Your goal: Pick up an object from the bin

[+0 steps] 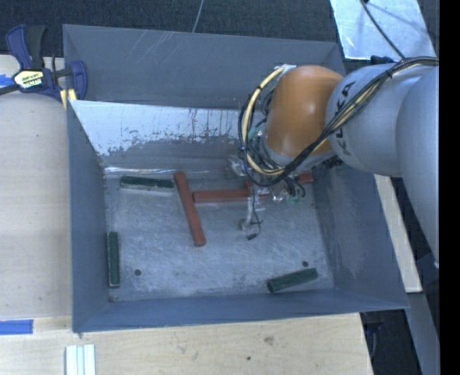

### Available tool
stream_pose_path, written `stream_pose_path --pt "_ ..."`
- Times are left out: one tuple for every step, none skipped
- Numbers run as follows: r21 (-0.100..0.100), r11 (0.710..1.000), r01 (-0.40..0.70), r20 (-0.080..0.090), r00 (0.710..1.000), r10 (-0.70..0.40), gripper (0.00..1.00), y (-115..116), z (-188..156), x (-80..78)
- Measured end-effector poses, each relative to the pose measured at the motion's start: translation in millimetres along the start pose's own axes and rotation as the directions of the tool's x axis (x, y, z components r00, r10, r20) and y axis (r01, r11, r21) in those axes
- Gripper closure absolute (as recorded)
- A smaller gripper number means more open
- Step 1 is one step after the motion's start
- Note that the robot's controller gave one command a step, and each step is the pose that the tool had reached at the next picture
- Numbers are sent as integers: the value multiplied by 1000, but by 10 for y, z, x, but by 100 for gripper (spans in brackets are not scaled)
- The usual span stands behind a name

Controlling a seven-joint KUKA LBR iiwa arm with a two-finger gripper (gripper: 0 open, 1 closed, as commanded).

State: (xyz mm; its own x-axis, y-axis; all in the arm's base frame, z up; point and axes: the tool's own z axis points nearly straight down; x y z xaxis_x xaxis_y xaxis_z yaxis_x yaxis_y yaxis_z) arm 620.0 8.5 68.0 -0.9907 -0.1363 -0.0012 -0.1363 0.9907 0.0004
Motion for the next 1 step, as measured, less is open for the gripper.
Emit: stream_pose_path --pt "0 977 -215 9 976 215 100 -63 -35 -78"
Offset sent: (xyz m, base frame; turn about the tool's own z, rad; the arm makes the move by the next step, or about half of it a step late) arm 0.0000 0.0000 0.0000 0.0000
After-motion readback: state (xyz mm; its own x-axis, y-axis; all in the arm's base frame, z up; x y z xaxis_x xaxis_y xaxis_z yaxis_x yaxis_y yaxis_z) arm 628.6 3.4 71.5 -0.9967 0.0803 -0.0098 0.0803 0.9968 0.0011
